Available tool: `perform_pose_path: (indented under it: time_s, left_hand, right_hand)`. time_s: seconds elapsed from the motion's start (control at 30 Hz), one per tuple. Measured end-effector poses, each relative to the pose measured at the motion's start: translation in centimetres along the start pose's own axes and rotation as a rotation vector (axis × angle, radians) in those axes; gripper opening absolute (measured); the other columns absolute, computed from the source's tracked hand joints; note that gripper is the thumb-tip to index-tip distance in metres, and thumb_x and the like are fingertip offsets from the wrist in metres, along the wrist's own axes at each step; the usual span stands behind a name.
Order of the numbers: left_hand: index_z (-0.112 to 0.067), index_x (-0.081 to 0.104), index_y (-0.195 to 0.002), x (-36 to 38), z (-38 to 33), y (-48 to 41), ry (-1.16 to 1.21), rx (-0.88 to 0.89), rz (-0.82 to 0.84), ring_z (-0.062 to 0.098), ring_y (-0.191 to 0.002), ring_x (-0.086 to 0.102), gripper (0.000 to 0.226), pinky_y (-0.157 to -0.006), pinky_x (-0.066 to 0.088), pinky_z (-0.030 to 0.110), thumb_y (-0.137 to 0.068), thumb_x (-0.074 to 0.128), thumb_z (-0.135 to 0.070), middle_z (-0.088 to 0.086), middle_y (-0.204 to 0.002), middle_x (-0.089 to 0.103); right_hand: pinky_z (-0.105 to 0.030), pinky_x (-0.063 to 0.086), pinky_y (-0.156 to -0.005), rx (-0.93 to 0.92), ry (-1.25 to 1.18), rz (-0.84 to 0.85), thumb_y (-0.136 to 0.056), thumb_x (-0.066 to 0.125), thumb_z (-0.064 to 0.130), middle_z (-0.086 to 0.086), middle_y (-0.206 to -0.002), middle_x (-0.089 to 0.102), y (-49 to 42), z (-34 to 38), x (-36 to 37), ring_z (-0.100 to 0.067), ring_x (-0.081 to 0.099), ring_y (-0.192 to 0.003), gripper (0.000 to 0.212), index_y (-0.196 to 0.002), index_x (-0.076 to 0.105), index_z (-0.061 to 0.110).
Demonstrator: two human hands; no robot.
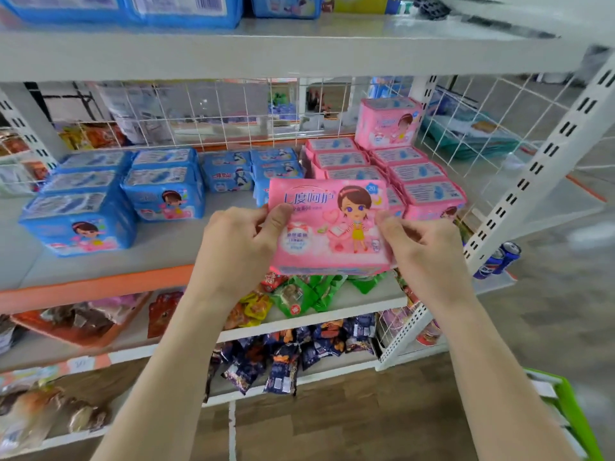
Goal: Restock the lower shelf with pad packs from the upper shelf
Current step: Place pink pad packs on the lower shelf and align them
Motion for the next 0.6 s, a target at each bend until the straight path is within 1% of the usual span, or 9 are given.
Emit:
perform_pose_path:
  time_s: [0.1,0.17,0.23,0.3,0.33,0.4,0.47,0.5,0.6]
  left_hand:
    - [-0.001,0.067,-0.066,0.6,0.4,-0.7,0.005,0.028,0.037,0.036,-0.051,0.057,0.071,-0.049,0.046,0.049,-0.095,0.045,-0.062,0.017,-0.057,0.063]
    - [-0.001,0.066,-0.063,1.2,-0.1,-1.0,0.025,0.042,0.061,0.03,-0.047,0.055,0.068,-0.045,0.043,0.042,-0.098,0.049,-0.057,0.016,-0.054,0.061]
    - [0.002,0.065,-0.063,2.0,-0.7,-1.2,0.035,0.036,0.094,0.026,-0.042,0.045,0.068,-0.044,0.034,0.035,-0.099,0.051,-0.053,0.019,-0.053,0.058]
    - [0.004,0.067,-0.068,2.7,-0.9,-1.6,0.055,-0.002,0.125,0.027,-0.042,0.044,0.067,-0.043,0.034,0.035,-0.099,0.051,-0.053,0.019,-0.054,0.059]
    - [0.003,0.067,-0.067,2.9,-0.7,-2.0,0.061,-0.032,0.128,0.027,-0.041,0.045,0.066,-0.043,0.034,0.035,-0.099,0.051,-0.051,0.014,-0.051,0.059]
    - [-0.002,0.057,-0.056,3.3,-0.1,-2.6,0.06,-0.097,0.112,0.018,-0.036,0.037,0.063,-0.043,0.029,0.032,-0.1,0.053,-0.047,-0.003,-0.038,0.048]
    - [-0.005,0.046,-0.051,4.0,0.4,-3.3,0.098,-0.157,0.088,0.013,-0.037,0.029,0.063,-0.045,0.026,0.03,-0.099,0.057,-0.045,-0.006,-0.036,0.036]
    - [-0.003,0.046,-0.052,4.6,0.5,-3.6,0.13,-0.174,0.076,0.013,-0.04,0.031,0.064,-0.047,0.028,0.032,-0.098,0.059,-0.046,-0.003,-0.039,0.037]
    - [0.008,0.06,-0.068,6.8,-0.2,-4.3,0.189,-0.178,0.062,0.017,-0.054,0.043,0.07,-0.056,0.049,0.048,-0.088,0.062,-0.06,0.027,-0.063,0.057]
  right_hand:
    - [-0.029,0.036,-0.048,0.027,0.036,-0.036,-0.099,0.059,0.038,-0.009,-0.05,0.06,0.3,-0.2,0.0,-0.019,0.049,-0.043,0.055,-0.053,0.064,0.008]
    - [-0.025,0.036,-0.043,0.065,0.035,-0.047,-0.098,0.059,0.036,-0.012,-0.054,0.063,0.2,-0.8,-0.5,-0.023,0.055,-0.045,0.053,-0.057,0.066,0.002]
    - [-0.033,0.044,-0.046,0.105,0.02,-0.049,-0.097,0.061,0.035,-0.019,-0.063,0.068,-0.1,-1.3,-1.0,-0.033,0.065,-0.058,0.051,-0.063,0.068,-0.002]
    - [-0.046,0.053,-0.056,0.146,0.007,-0.033,-0.096,0.062,0.036,-0.023,-0.069,0.069,-0.9,-1.7,-1.3,-0.039,0.067,-0.066,0.05,-0.067,0.069,-0.003]
    - [-0.052,0.055,-0.061,0.148,0.005,-0.023,-0.096,0.062,0.037,-0.022,-0.071,0.07,-1.6,-1.7,-1.3,-0.038,0.069,-0.067,0.049,-0.067,0.07,-0.002]
    - [-0.059,0.056,-0.066,0.127,0.02,-0.004,-0.095,0.062,0.037,-0.015,-0.073,0.073,-2.9,-1.8,-1.3,-0.029,0.071,-0.068,0.042,-0.07,0.073,0.006]
    - [-0.061,0.055,-0.066,0.094,0.025,0.001,-0.096,0.062,0.035,-0.011,-0.074,0.074,-3.9,-2.1,-1.7,-0.025,0.072,-0.068,0.035,-0.071,0.074,0.012]
    - [-0.061,0.055,-0.066,0.083,0.019,-0.004,-0.096,0.062,0.035,-0.012,-0.074,0.074,-4.2,-2.5,-2.1,-0.026,0.072,-0.068,0.035,-0.072,0.074,0.012]
    - [-0.054,0.056,-0.066,0.089,-0.025,-0.02,-0.096,0.063,0.032,-0.01,-0.071,0.073,-5.1,-4.8,-4.0,-0.024,0.071,-0.066,0.037,-0.069,0.073,0.01]
Point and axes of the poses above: each hand's wrist, its own y-axis away from the middle knuckle, its own x-axis out of the palm, z = x × y, the point moved 10 cm from there along -y, towards the middle knuckle
